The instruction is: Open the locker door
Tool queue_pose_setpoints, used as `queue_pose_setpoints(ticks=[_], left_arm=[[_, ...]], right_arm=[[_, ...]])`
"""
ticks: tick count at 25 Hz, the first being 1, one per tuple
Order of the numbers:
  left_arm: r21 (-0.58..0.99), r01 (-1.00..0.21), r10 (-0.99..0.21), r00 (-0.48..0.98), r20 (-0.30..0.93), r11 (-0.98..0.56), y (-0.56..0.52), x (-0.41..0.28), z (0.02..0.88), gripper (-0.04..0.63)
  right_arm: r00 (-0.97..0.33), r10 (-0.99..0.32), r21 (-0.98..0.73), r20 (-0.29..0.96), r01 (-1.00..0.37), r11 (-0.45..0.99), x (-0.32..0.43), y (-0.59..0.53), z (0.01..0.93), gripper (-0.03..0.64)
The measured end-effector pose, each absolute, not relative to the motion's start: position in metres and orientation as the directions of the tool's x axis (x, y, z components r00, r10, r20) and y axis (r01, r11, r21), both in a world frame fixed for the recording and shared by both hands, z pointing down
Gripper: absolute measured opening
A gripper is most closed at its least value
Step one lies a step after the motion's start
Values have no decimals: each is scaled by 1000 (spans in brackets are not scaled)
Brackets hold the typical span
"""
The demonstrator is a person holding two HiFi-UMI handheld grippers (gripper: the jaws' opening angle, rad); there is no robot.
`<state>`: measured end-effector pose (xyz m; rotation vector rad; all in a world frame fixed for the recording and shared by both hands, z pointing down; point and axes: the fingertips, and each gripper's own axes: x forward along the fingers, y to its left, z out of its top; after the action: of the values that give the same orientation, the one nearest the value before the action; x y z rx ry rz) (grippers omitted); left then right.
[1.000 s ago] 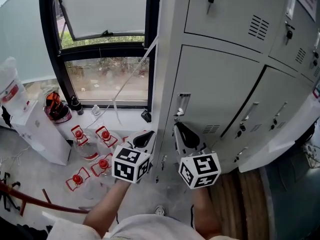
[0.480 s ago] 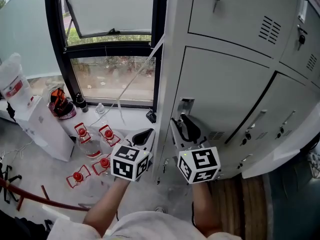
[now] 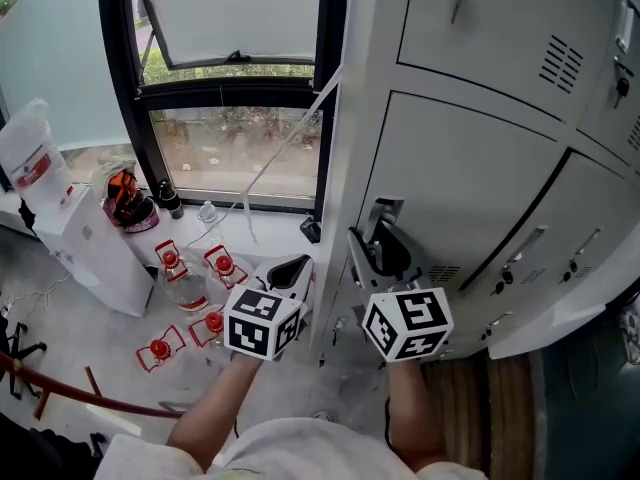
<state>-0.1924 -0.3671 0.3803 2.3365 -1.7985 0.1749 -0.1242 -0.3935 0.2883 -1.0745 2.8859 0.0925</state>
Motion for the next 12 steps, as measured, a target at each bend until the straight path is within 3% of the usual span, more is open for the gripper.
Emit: queue_pose_setpoints(ticks=[12], left_arm=[[79, -951, -924, 310, 225, -300, -358, -184, 388, 5]], right_arm=[[-751, -656, 13, -68, -659, 752, -126, -385, 288, 150]])
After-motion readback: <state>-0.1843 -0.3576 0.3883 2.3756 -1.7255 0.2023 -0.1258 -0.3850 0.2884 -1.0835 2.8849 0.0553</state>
